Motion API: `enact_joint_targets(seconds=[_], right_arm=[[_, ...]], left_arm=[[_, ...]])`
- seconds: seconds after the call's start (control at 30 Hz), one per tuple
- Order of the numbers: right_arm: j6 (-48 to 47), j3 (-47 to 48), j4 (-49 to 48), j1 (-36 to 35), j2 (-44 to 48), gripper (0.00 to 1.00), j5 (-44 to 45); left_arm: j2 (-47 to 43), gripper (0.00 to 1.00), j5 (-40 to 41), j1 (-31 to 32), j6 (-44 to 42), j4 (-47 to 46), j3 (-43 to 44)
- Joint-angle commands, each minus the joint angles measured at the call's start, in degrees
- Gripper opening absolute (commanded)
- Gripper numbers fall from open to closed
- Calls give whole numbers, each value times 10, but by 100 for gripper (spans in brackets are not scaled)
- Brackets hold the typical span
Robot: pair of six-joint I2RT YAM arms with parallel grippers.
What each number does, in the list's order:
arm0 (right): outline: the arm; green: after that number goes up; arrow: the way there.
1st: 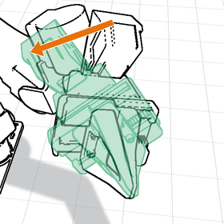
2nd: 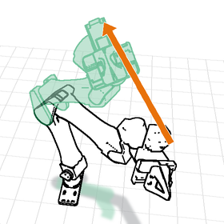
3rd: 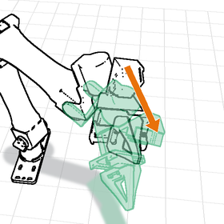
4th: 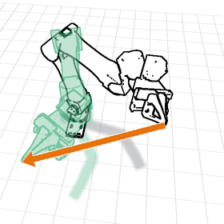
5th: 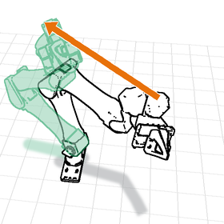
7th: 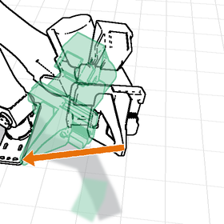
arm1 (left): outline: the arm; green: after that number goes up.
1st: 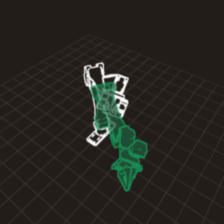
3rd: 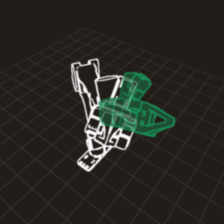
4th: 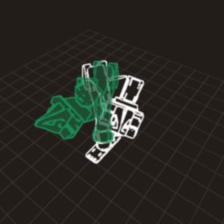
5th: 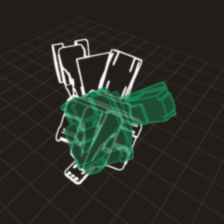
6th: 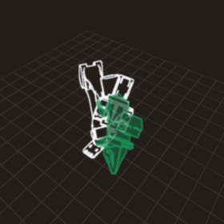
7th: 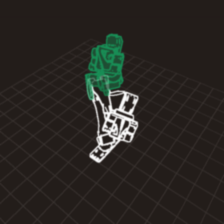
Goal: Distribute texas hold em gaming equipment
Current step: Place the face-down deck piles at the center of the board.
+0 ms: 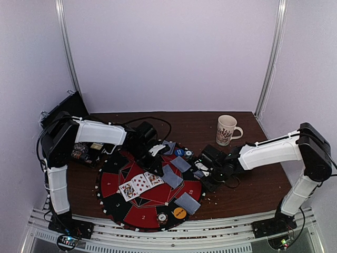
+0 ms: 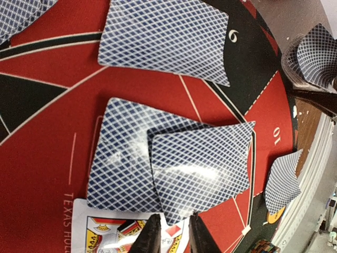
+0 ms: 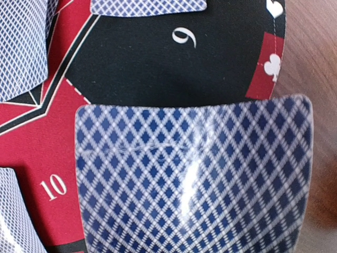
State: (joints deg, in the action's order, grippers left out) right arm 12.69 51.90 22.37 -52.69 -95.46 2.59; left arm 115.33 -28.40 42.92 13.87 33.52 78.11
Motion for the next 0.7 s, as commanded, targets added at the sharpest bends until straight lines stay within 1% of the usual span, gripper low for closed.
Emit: enact_joint_targets(seconds=[0.0, 0.1, 0.17, 0.27, 0.37, 0.57, 0.67], right_arm=[[39, -30, 55, -6, 1, 41, -48], [40, -31, 58, -7, -2, 41, -35], [40, -29, 63, -6, -9, 47, -28], [43, -26, 65, -6, -12, 61, -22], [44, -24, 67, -6, -12, 68, -13], [42, -18, 70, -7, -11, 72, -8], [36, -6, 82, -6, -3, 76, -1]], left_arm=[[-25, 22, 5, 2, -13, 8, 9], [-25, 23, 7, 2, -16, 10, 12], [-25, 25, 7, 2, -18, 12, 13], [-26, 26, 8, 2, -19, 12, 12], [-28, 26, 9, 2, -20, 12, 12], [-29, 27, 10, 2, -25, 17, 13], [-31, 28, 10, 2, -26, 17, 12]])
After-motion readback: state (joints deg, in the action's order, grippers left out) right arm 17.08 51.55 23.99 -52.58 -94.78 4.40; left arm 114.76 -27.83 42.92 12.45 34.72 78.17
